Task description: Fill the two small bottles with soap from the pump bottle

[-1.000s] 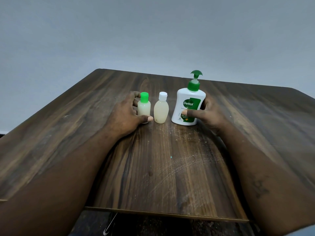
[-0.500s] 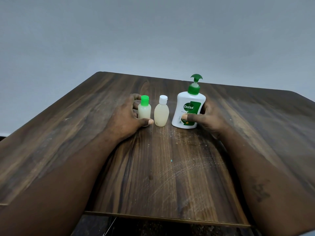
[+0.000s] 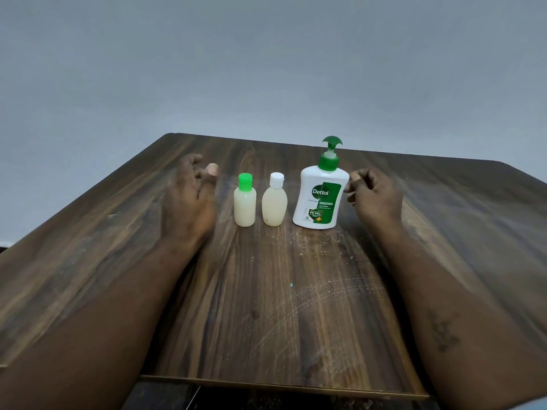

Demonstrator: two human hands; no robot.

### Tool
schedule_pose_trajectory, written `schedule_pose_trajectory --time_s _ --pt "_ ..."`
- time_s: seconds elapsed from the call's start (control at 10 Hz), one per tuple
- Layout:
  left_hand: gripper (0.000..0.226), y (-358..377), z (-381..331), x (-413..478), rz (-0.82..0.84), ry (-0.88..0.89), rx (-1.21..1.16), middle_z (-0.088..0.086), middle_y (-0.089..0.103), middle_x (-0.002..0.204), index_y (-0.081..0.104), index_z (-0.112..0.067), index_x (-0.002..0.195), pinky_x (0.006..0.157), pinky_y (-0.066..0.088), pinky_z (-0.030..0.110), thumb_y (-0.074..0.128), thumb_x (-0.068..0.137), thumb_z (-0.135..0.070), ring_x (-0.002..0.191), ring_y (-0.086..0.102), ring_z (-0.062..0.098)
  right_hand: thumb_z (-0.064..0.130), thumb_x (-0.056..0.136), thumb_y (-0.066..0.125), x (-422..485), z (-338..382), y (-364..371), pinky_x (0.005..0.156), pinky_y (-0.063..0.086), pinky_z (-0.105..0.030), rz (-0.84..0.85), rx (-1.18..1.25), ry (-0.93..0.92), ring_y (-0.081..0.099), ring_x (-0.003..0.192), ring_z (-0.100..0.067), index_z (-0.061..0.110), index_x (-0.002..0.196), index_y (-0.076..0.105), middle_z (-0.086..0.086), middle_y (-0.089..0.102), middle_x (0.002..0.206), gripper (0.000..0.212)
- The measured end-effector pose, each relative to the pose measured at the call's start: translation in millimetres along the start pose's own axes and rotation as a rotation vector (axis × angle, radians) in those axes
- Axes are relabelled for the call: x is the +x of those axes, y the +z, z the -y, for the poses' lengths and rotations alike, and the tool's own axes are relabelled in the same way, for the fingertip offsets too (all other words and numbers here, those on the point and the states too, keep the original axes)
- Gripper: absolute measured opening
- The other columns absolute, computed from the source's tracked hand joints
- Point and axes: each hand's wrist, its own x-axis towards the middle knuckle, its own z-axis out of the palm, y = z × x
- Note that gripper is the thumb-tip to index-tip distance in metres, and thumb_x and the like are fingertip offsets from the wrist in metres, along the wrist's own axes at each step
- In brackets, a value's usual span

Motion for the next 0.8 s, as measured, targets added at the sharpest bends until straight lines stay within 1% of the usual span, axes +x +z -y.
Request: schedule_pose_trajectory --time_s 0.1,0.2,0.3,0.4,0.5,0.6,0.7,0.8 --pt "0.033 -4.7 6.7 7.1 0.036 -0.077 0.287 0.001 0.071 0.122 0.061 -0.024 0.134 0.097 0.052 0.047 0.057 0.101 -0.029 0.117 0.063 0.031 0.026 0.098 0.068 0.1 -5.4 -1.8 0.072 0.046 -0.032 0.115 -0.427 -0.072 0.064 0.084 -0.020 0.028 0.094 0.070 0.008 0.068 0.088 0.005" --pt "0.039 -3.7 4.0 5.4 0.156 -0.051 0.449 0.010 0.070 0.132 0.062 -0.024 0.141 0.100 0.050 0.046 0.054 0.102 -0.024 0.122 0.062 0.037 0.026 0.092 0.069 -2.1 -9.3 0.0 0.074 0.051 -0.033 0.265 -0.605 -0.074 0.065 0.087 -0.023 0.029 0.096 0.072 0.002 0.073 0.093 0.006" --pt "0.039 1.4 1.0 4.1 0.280 0.040 0.601 0.015 0.069 0.136 0.064 -0.026 0.142 0.098 0.048 0.042 0.055 0.104 -0.030 0.125 0.061 0.037 0.030 0.091 0.070 -0.2 -6.8 -0.1 0.067 0.045 -0.030 0.310 -0.670 -0.116 0.064 0.083 -0.022 0.028 0.101 0.076 0.001 0.074 0.092 0.012" --pt "0.030 6.4 7.4 5.5 0.364 0.092 0.677 0.010 0.075 0.120 0.072 -0.031 0.125 0.082 0.047 0.038 0.055 0.101 -0.034 0.111 0.066 0.034 0.030 0.092 0.069 0.5 -7.9 -0.2 0.066 0.038 -0.028 0.320 -0.687 -0.141 0.062 0.080 -0.023 0.027 0.100 0.077 -0.001 0.073 0.089 0.012" --pt "0.027 10.8 10.0 17.2 0.419 0.153 0.733 0.009 0.076 0.107 0.073 -0.027 0.112 0.079 0.051 0.038 0.053 0.094 -0.032 0.098 0.068 0.034 0.031 0.091 0.068 1.2 -13.8 1.2 0.067 0.041 -0.029 0.275 -0.687 -0.101 0.063 0.080 -0.026 0.027 0.099 0.079 -0.005 0.075 0.089 0.014" --pt "0.038 16.5 9.3 58.8 0.498 0.110 0.762 0.008 0.077 0.119 0.072 -0.031 0.127 0.091 0.058 0.039 0.056 0.093 -0.032 0.109 0.071 0.031 0.038 0.088 0.066 17.7 -10.2 4.1 0.064 0.048 -0.033 0.267 -0.747 -0.034 0.069 0.082 -0.032 0.024 0.081 0.074 -0.007 0.075 0.084 0.017" --pt "0.046 38.5 7.0 112.1 0.571 0.168 0.729 0.006 0.077 0.124 0.072 -0.030 0.129 0.094 0.058 0.039 0.056 0.086 -0.031 0.112 0.071 0.030 0.039 0.085 0.068 64.6 -1.7 7.0 0.064 0.047 -0.030 0.323 -0.777 -0.031 0.071 0.086 -0.028 0.024 0.080 0.075 -0.003 0.077 0.087 0.017" --pt "0.041 63.3 -14.6 149.9 0.557 0.243 0.698 0.007 0.077 0.123 0.074 -0.028 0.126 0.094 0.058 0.039 0.056 0.089 -0.024 0.112 0.071 0.032 0.040 0.087 0.069 114.3 22.3 12.0 0.078 0.056 -0.033 0.321 -0.803 -0.055 0.072 0.099 -0.029 0.028 0.094 0.080 -0.001 0.079 0.100 0.018"
